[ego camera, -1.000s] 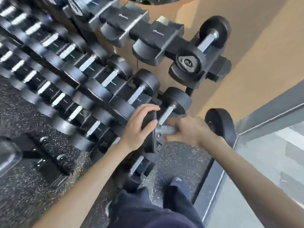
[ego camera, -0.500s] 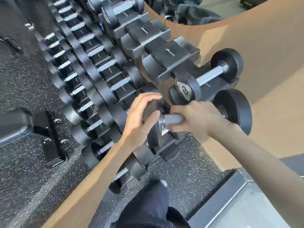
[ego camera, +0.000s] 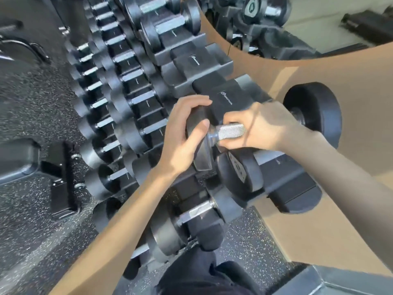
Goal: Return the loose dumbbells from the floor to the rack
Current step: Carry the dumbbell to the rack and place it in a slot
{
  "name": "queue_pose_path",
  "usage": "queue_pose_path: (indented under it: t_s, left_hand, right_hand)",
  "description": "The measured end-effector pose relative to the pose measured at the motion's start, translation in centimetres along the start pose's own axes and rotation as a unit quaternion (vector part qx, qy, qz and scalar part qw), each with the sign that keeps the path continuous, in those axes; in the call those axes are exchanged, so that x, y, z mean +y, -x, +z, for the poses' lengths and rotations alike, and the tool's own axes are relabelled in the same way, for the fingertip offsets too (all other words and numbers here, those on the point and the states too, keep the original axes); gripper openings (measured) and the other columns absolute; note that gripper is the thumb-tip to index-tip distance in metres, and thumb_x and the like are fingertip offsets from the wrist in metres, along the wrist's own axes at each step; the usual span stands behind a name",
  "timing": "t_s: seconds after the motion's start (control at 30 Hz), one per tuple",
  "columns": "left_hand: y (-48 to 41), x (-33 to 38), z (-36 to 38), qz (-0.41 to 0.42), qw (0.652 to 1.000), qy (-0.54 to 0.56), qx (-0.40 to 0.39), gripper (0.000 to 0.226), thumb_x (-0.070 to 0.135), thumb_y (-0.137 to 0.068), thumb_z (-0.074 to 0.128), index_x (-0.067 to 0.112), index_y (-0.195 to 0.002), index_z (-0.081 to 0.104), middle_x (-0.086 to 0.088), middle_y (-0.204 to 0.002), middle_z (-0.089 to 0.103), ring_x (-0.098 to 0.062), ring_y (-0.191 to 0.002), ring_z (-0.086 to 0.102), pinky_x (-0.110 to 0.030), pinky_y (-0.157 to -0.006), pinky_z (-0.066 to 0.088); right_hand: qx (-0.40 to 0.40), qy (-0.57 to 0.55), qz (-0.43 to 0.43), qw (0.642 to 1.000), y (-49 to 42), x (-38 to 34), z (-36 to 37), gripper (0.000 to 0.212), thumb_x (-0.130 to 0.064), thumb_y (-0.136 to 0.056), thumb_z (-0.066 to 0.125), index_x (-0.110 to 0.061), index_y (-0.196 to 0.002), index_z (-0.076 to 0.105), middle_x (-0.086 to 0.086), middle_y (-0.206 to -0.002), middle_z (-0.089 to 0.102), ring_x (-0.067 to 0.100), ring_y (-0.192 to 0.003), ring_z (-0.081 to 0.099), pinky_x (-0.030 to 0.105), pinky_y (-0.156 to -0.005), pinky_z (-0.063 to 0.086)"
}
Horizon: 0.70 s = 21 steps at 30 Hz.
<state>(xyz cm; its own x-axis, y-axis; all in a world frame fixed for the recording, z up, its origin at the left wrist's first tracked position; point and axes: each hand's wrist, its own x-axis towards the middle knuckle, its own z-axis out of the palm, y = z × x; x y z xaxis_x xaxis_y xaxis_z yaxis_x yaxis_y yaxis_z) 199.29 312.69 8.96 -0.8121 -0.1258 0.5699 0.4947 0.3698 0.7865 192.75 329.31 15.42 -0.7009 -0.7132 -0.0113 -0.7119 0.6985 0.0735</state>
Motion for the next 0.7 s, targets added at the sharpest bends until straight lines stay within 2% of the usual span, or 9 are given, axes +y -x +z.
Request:
queue_pose_path:
  t_s: [0.13, 0.3, 0.5, 0.7]
  left_hand:
    - [-2.1, -2.7, 1.0, -0.033, 0.999, -0.010, 0.016, 0.036, 0.024, -0.089, 0.044, 0.001, -0.113, 0.058, -0.010, -0.121, 0.057, -0.022, -0.118, 0.051, -0.045, -0.104, 0.038]
    - [-4.2, -6.0, 2.2, -0.076, 0.996, -0.008, 0.052, 0.036, 0.024, -0.088, 0.045, 0.001, -0.112, 0.058, -0.009, -0.120, 0.058, -0.023, -0.119, 0.051, -0.046, -0.105, 0.037]
    - [-6.2, -10.0, 4.6, -0.116, 0.989, -0.014, 0.093, 0.035, 0.025, -0.087, 0.045, 0.003, -0.111, 0.058, -0.010, -0.117, 0.059, -0.024, -0.116, 0.052, -0.049, -0.103, 0.038]
    - [-8.2, -13.2, 6.1, -0.179, 0.980, -0.004, 0.089, 0.037, 0.027, -0.085, 0.045, 0.006, -0.112, 0.058, -0.009, -0.117, 0.059, -0.022, -0.117, 0.051, -0.043, -0.106, 0.037]
  right_hand:
    - [-0.012, -0.006, -0.043, 0.999, -3.4, 2.4, 0.7, 0.044, -0.070, -0.068, 0.046, -0.033, -0.090, 0.056, -0.002, -0.070, 0.051, 0.028, -0.074, 0.059, 0.030, -0.061, 0.033]
    - [-0.050, -0.001, -0.096, 0.994, -8.1, 5.1, 2.2, 0.040, -0.068, -0.074, 0.050, -0.035, -0.094, 0.055, -0.005, -0.076, 0.052, 0.025, -0.087, 0.060, 0.030, -0.064, 0.032]
    - [-0.121, 0.009, -0.128, 0.984, -13.0, 8.6, 4.3, 0.039, -0.069, -0.074, 0.043, -0.035, -0.091, 0.053, -0.009, -0.065, 0.047, 0.022, -0.076, 0.055, 0.028, -0.050, 0.026]
    - [-0.113, -0.020, -0.148, 0.982, -15.9, 11.1, 7.7, 0.039, -0.068, -0.076, 0.044, -0.034, -0.092, 0.054, -0.003, -0.075, 0.055, 0.026, -0.082, 0.059, 0.031, -0.061, 0.034]
